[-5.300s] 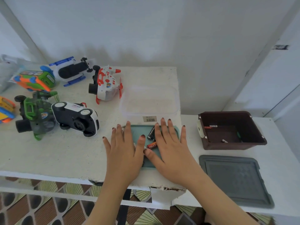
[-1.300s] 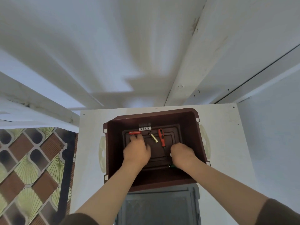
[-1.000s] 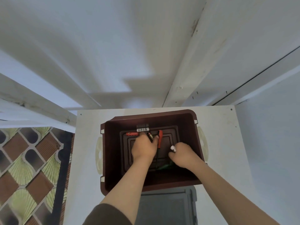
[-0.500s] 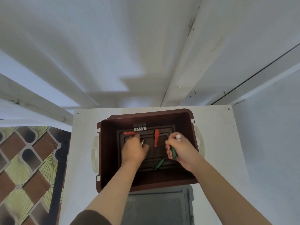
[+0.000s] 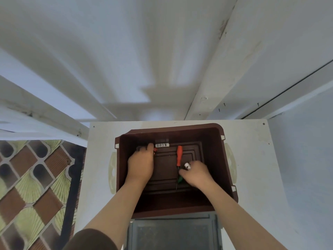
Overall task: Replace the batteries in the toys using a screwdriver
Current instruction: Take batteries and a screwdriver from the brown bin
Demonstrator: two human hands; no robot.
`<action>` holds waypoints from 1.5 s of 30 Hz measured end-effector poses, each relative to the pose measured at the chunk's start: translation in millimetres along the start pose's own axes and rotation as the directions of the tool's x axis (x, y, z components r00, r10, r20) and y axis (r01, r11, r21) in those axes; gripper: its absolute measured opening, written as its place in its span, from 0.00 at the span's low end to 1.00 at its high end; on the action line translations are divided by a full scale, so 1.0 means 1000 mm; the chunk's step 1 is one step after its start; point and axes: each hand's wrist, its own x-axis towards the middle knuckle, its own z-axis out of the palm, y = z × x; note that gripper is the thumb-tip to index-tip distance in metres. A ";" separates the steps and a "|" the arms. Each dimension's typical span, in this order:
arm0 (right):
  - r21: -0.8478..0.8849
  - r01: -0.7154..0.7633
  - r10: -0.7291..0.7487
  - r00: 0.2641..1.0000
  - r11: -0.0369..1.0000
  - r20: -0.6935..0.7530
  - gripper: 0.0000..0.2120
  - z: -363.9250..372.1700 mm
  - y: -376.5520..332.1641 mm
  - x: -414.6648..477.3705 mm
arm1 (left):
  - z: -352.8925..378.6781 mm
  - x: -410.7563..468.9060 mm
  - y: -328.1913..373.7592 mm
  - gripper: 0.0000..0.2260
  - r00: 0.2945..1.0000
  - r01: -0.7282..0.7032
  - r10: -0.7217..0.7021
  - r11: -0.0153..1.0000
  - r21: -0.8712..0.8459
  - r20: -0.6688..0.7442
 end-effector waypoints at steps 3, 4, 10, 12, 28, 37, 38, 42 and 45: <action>0.284 0.065 -0.061 0.998 0.957 -0.022 0.07 -0.001 -0.012 -0.007 | -0.001 0.001 0.001 0.17 1.000 -0.023 0.022 0.998 0.054 0.018; 0.345 0.099 -0.076 0.994 0.933 -0.081 0.07 0.001 -0.017 -0.007 | -0.002 0.001 0.002 0.17 1.000 -0.030 0.030 0.999 0.039 0.004; 0.384 0.172 -0.078 0.965 0.907 -0.249 0.04 0.020 -0.045 0.008 | -0.010 -0.013 0.012 0.14 0.979 0.136 -0.187 0.886 -0.444 -0.075; 0.337 0.111 -0.012 0.960 0.935 -0.281 0.08 0.028 -0.054 0.014 | -0.009 -0.017 0.015 0.10 0.952 0.214 -0.305 0.733 -0.646 -0.031; 0.562 0.044 0.176 0.927 0.826 -0.331 0.16 0.057 -0.077 0.030 | -0.008 -0.022 0.015 0.09 0.700 0.531 -0.484 -0.139 -0.836 0.525; 0.435 0.107 -0.046 0.988 0.894 -0.148 0.14 0.049 -0.053 0.020 | 0.003 -0.009 0.013 0.11 0.773 0.523 -0.495 0.143 -0.841 0.397; 0.401 0.112 -0.058 0.988 0.909 -0.143 0.13 0.046 -0.050 0.019 | 0.002 -0.008 0.013 0.10 0.816 0.476 -0.497 0.292 -0.829 0.293; 0.168 0.236 -0.194 0.953 0.957 -0.234 0.04 0.026 -0.033 0.011 | -0.002 -0.001 0.014 0.15 0.919 0.351 -0.380 0.670 -0.654 0.104; -0.202 0.403 -0.442 0.869 0.893 -0.221 0.11 0.011 -0.025 0.003 | -0.002 0.007 0.014 0.17 0.955 0.289 -0.279 0.805 -0.519 0.099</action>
